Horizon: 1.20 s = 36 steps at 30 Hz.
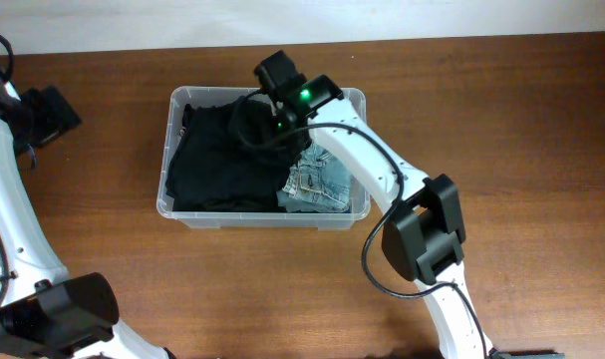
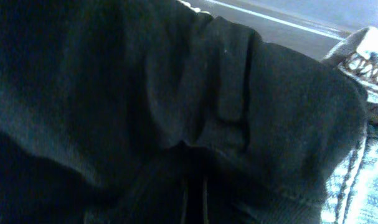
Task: Pack container
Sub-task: 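Push the dark garment down into the box's left half with the right gripper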
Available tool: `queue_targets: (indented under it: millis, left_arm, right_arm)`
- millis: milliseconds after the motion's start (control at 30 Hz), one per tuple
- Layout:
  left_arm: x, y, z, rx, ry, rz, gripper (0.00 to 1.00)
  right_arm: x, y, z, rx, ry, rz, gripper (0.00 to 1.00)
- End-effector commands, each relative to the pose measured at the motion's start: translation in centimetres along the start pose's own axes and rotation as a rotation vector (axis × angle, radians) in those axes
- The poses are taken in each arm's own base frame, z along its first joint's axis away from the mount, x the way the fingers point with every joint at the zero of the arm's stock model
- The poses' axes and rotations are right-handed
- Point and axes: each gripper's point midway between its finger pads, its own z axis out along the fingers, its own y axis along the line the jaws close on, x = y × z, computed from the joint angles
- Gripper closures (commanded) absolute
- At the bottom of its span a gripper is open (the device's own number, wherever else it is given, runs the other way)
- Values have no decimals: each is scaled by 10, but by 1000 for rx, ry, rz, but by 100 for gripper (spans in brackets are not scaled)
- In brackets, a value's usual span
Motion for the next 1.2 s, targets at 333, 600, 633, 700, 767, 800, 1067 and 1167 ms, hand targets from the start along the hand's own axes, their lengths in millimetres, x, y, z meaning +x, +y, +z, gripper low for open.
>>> queue_targets:
  millis: [333, 600, 633, 700, 767, 800, 1067, 1167]
  left_arm:
    - [-3, 1, -13, 9, -36, -15, 1]
    - [-3, 1, -13, 9, -36, -15, 1]
    - [-3, 1, -13, 9, -36, -15, 1]
    - [-3, 1, -13, 9, -36, -15, 1]
    - [-3, 1, -13, 9, -36, -15, 1]
    - [-3, 1, -13, 9, -36, -15, 0]
    - [-3, 1, -13, 9, -36, -15, 1]
    - [-3, 1, -13, 9, -36, -15, 1]
  right_arm:
    - [-35, 35, -105, -7, -205, -43, 96]
    - [-25, 65, -104, -30, -206, -94, 96]
    - [-24, 66, -101, -27, -201, -96, 96]
    - [-23, 63, -94, -8, -193, -78, 96]
    - [-24, 56, -84, 32, -192, -60, 96]
    - [-25, 53, -81, 44, -194, -58, 96]
    - [-20, 52, -37, 19, -127, -50, 96]
    - [-11, 58, -16, -15, -76, -54, 96]
